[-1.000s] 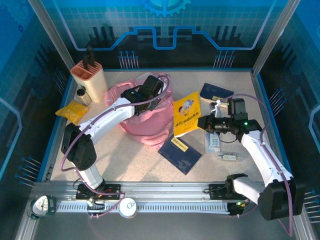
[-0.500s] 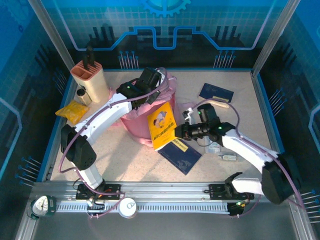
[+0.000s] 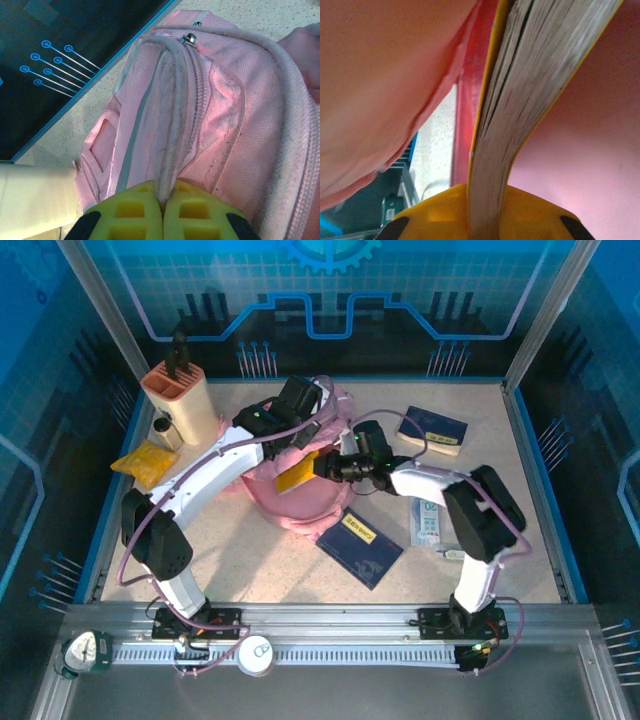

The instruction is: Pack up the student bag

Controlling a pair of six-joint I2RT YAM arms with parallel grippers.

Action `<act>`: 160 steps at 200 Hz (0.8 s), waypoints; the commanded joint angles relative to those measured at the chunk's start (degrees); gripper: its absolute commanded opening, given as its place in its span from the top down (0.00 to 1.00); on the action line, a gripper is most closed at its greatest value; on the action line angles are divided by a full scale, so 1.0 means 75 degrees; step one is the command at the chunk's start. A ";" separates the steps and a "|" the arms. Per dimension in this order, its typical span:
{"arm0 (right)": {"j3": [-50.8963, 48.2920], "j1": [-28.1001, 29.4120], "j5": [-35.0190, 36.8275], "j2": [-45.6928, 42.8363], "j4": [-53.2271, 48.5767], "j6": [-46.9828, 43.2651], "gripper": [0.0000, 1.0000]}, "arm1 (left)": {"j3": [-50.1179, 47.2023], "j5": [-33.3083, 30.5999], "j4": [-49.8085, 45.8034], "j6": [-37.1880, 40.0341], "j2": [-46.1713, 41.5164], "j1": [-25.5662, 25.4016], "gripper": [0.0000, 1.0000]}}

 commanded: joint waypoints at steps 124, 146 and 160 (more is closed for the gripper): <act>-0.0572 0.1101 0.3719 -0.0625 -0.2162 -0.1264 0.58 | -0.0215 0.0160 0.0876 -0.0103 -0.0672 0.0134 1.00; -0.0079 0.1110 0.3460 -0.0018 -0.1869 -0.1192 0.69 | -0.0152 0.0178 0.0836 -0.0096 -0.0650 0.0132 1.00; 0.0173 0.1087 0.3640 0.0278 -0.1469 -0.1233 0.74 | -0.0122 0.0204 0.0795 -0.0103 -0.0661 0.0127 1.00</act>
